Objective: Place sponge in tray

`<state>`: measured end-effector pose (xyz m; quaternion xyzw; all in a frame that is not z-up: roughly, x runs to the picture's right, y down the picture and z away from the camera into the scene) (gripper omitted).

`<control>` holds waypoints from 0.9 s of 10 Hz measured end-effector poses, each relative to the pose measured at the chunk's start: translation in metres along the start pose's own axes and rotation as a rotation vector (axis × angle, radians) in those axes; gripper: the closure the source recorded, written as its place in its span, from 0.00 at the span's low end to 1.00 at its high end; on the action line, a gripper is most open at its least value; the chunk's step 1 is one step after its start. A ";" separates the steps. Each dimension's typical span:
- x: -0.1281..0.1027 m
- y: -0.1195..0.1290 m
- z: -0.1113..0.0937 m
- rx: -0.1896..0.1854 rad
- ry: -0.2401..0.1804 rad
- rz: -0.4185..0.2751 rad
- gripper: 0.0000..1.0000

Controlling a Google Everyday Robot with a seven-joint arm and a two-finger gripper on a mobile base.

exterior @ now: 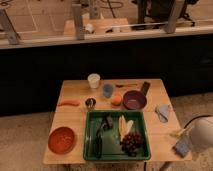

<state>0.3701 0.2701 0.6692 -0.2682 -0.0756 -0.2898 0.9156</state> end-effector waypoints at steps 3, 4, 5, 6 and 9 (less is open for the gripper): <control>0.009 0.003 0.014 -0.007 -0.033 0.014 0.20; 0.012 0.005 0.018 -0.009 -0.040 0.022 0.20; 0.014 0.005 0.020 -0.011 -0.041 0.026 0.20; 0.016 0.004 0.023 -0.013 -0.043 0.030 0.20; 0.022 0.005 0.029 -0.019 -0.041 0.048 0.20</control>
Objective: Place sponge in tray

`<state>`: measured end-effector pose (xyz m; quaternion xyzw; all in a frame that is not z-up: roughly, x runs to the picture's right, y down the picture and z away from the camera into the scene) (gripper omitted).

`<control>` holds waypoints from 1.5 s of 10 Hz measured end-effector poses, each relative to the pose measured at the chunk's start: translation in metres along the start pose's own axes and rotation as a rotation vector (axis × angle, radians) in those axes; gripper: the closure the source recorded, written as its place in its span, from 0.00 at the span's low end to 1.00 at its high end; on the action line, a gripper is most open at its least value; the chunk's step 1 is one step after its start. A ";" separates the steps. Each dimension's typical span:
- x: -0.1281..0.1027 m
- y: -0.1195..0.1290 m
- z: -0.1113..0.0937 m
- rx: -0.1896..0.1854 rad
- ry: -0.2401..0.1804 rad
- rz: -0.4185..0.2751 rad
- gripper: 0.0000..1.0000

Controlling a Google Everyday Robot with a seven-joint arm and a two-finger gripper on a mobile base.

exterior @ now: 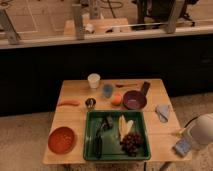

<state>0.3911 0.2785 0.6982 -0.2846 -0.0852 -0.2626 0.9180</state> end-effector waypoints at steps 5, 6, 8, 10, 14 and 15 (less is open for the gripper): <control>0.007 -0.003 0.006 -0.007 0.019 0.018 0.20; 0.008 -0.003 0.007 -0.008 0.021 0.023 0.20; 0.009 -0.004 0.011 -0.012 0.025 0.029 0.20; 0.010 -0.005 0.015 -0.015 0.025 0.031 0.20; 0.011 -0.003 0.025 -0.020 0.012 0.039 0.20; 0.010 -0.002 0.028 -0.021 0.007 0.039 0.20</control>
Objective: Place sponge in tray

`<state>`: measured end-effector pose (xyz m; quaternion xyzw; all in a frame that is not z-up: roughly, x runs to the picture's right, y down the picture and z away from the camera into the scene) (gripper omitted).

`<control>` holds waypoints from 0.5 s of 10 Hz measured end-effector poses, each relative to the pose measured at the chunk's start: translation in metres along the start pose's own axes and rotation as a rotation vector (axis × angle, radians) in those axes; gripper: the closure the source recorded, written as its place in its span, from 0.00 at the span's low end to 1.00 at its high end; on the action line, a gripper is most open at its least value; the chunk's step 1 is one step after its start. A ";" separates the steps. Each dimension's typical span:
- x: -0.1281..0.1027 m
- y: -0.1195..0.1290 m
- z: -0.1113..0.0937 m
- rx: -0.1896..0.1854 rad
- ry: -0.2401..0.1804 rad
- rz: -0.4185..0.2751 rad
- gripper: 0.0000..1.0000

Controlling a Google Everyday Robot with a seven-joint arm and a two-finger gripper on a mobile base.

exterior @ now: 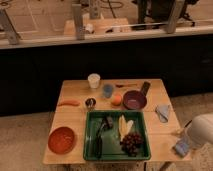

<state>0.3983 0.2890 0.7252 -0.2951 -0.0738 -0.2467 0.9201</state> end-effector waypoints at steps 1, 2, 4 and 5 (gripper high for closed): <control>-0.001 0.000 0.002 0.002 -0.002 -0.003 0.20; -0.002 0.001 0.005 0.002 -0.002 -0.005 0.20; -0.004 0.000 0.009 0.004 -0.003 -0.011 0.20; -0.005 0.001 0.011 0.004 -0.003 -0.014 0.20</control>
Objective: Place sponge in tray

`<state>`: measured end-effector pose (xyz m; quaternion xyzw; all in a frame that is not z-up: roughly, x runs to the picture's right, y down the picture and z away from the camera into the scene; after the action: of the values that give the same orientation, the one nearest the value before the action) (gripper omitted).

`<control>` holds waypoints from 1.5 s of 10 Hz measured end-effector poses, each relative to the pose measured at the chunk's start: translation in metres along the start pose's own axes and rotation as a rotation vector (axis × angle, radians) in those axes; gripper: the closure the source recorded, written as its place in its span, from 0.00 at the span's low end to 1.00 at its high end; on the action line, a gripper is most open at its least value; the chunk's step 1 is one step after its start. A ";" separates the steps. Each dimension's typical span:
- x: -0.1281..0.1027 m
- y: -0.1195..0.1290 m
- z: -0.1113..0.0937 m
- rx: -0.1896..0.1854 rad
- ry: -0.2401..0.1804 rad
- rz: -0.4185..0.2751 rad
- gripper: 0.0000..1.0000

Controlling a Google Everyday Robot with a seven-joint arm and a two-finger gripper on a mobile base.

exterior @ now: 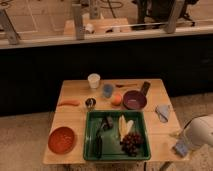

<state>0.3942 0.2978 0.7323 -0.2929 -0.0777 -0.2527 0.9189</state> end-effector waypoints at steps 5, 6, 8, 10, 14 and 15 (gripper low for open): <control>-0.004 0.003 0.014 -0.004 0.002 -0.005 0.20; -0.004 0.004 0.016 -0.005 0.002 -0.006 0.20; -0.004 0.005 0.020 -0.010 0.002 -0.011 0.20; -0.005 0.005 0.023 -0.014 0.002 -0.014 0.20; -0.003 0.007 0.025 -0.017 0.001 -0.007 0.20; -0.002 0.008 0.026 -0.019 0.000 -0.004 0.20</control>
<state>0.3967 0.3191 0.7490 -0.3014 -0.0760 -0.2552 0.9156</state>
